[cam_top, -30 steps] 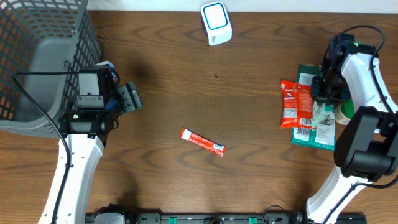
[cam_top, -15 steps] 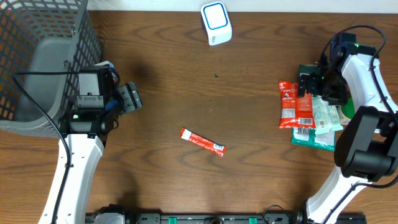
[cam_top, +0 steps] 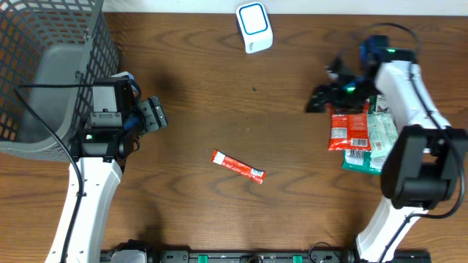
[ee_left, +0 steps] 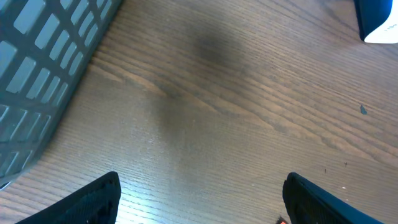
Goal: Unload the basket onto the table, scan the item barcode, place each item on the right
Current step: 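Move the right gripper to the red Nescafe stick and grasp it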
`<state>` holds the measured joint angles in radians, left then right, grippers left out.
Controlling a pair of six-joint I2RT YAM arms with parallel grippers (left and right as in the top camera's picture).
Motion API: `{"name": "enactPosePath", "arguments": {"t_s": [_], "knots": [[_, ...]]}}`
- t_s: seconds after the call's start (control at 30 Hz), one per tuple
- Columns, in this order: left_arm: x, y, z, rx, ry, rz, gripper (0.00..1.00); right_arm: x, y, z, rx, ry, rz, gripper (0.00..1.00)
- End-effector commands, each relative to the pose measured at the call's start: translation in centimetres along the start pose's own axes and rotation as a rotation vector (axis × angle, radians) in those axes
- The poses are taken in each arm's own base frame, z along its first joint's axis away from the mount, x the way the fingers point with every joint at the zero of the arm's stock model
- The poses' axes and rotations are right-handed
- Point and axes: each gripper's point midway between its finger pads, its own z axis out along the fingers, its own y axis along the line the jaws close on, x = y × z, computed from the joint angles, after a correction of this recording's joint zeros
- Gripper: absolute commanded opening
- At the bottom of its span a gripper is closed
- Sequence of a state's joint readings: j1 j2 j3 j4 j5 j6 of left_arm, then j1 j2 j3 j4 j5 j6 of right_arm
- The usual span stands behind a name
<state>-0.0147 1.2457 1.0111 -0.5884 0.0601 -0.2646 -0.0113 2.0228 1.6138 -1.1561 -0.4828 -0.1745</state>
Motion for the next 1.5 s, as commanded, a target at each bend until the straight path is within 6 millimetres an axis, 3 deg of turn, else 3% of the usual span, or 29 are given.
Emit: {"name": "enactPosePath", "arguments": {"t_s": [0.0,0.2,0.3,0.43,0.6,0.73,0.93,1.03,1.13,1.2,1.33,1.47], "knots": [[-0.6,0.1,-0.2,-0.01,-0.014,0.003,0.84,0.7,6.1,2.3,-0.095,0.051,-0.185,0.91],[-0.6,0.1,-0.2,-0.01,-0.014,0.003,0.84,2.7,10.7,5.5,-0.012,0.15,-0.357,0.81],[-0.6,0.1,-0.2,-0.01,-0.014,0.003,0.84,4.1,12.7,7.1,0.066,0.198,-0.459,0.66],[-0.6,0.1,-0.2,-0.01,-0.014,0.003,0.84,6.0,15.1,8.8,0.146,0.252,-0.582,0.64],[-0.6,0.1,-0.2,-0.01,-0.014,0.003,0.84,8.3,16.1,10.6,0.266,0.303,-0.703,0.66],[-0.6,0.1,-0.2,-0.01,-0.014,0.003,0.84,9.7,16.2,12.4,0.318,0.315,-0.773,0.69],[-0.6,0.1,-0.2,-0.01,-0.014,0.003,0.84,10.5,14.0,14.6,0.419,0.307,-0.824,0.68],[-0.6,0.1,-0.2,-0.01,-0.014,0.003,0.84,10.6,13.0,15.2,0.446,0.298,-0.828,0.55],[-0.6,0.1,-0.2,-0.01,-0.014,0.003,0.84,10.4,12.8,15.2,0.46,0.293,-0.828,0.27],[-0.6,0.1,-0.2,-0.01,-0.014,0.003,0.84,9.9,13.0,15.3,0.456,0.271,-0.83,0.18],[-0.6,0.1,-0.2,-0.01,-0.014,0.003,0.84,8.5,13.3,15.6,0.456,0.198,-0.771,0.1],[-0.6,0.1,-0.2,-0.01,-0.014,0.003,0.84,7.7,12.8,15.3,0.462,0.164,-0.695,0.18]]}}
